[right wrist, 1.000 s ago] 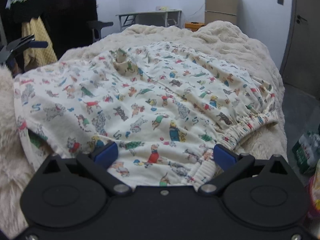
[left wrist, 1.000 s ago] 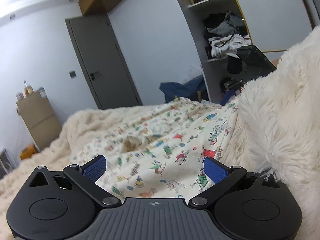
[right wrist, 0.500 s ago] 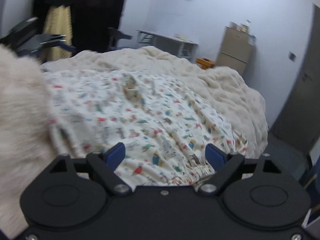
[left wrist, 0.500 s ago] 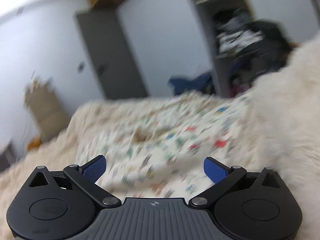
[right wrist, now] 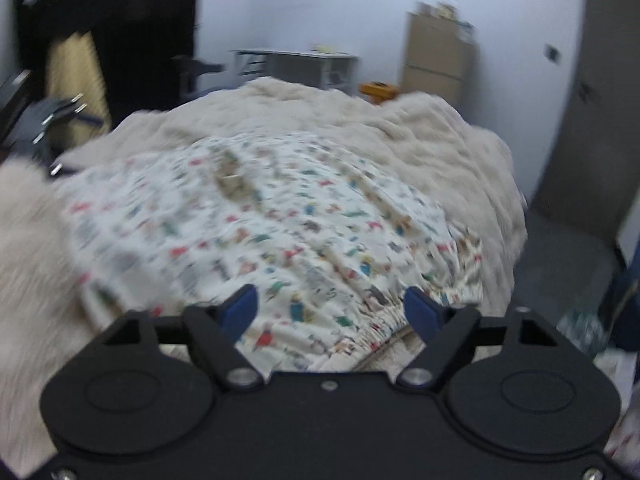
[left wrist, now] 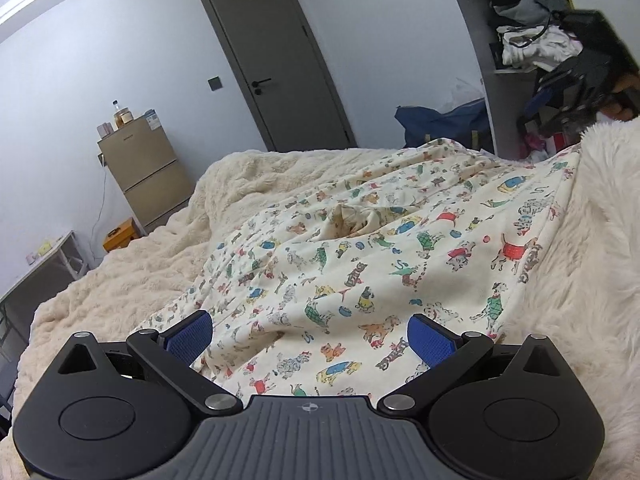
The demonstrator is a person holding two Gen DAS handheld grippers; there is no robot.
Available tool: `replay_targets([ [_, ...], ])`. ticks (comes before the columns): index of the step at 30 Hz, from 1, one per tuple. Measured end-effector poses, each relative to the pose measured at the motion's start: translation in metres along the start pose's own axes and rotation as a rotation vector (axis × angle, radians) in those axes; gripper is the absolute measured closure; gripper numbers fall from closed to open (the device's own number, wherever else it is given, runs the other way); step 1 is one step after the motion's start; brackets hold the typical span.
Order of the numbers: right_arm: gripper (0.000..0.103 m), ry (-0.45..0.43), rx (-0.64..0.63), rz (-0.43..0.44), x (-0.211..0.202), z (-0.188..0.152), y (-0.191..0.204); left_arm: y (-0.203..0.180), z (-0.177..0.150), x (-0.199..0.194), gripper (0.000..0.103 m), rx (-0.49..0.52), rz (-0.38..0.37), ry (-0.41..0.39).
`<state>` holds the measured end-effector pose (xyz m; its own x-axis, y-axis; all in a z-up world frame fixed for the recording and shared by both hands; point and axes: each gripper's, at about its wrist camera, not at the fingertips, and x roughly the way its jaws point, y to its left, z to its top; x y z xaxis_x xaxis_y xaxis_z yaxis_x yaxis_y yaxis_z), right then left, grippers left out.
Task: Fold clothes
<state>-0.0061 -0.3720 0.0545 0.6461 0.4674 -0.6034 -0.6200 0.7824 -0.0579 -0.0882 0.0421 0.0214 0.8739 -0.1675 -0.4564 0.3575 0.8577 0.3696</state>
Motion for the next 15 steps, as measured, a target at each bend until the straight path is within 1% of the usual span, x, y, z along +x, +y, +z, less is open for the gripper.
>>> replay_targets([
  [1,0.041,0.020,0.000,-0.004,0.006,-0.002,0.000,-0.001,0.000,0.000,0.000,0.007,0.001,0.000],
  [2,0.043,0.061,-0.016,0.008,0.014,-0.006,0.001,-0.001,-0.001,0.001,0.000,0.014,0.001,0.001],
  [5,0.049,0.189,-0.102,0.092,0.030,-0.020,0.011,-0.005,-0.004,-0.003,0.000,0.080,-0.011,-0.003],
  [6,0.051,0.207,-0.126,0.108,0.031,-0.022,0.014,-0.006,-0.006,-0.005,0.000,0.108,-0.021,-0.007],
  [8,0.053,0.217,-0.165,0.130,0.024,-0.023,0.018,-0.005,-0.009,-0.011,0.000,0.143,-0.033,-0.017],
  [9,0.054,0.217,-0.173,0.136,0.020,-0.022,0.017,-0.003,-0.010,-0.013,0.000,0.144,-0.036,-0.015],
  [11,0.053,0.184,-0.221,0.151,-0.005,-0.020,0.013,0.002,-0.013,-0.018,0.000,0.150,-0.048,-0.016],
  [12,0.051,0.164,-0.245,0.159,-0.017,-0.021,0.012,0.004,-0.015,-0.021,0.000,0.164,-0.061,-0.021],
  [13,0.049,0.143,-0.267,0.166,-0.028,-0.022,0.013,0.004,-0.020,-0.027,0.000,0.201,-0.085,-0.029],
  [14,0.041,0.118,-0.292,0.179,-0.042,-0.024,0.013,0.001,-0.026,-0.031,0.000,0.246,-0.109,-0.033],
  [15,0.030,0.096,-0.322,0.195,-0.052,-0.027,0.014,-0.002,-0.031,-0.035,0.000,0.286,-0.131,-0.037],
])
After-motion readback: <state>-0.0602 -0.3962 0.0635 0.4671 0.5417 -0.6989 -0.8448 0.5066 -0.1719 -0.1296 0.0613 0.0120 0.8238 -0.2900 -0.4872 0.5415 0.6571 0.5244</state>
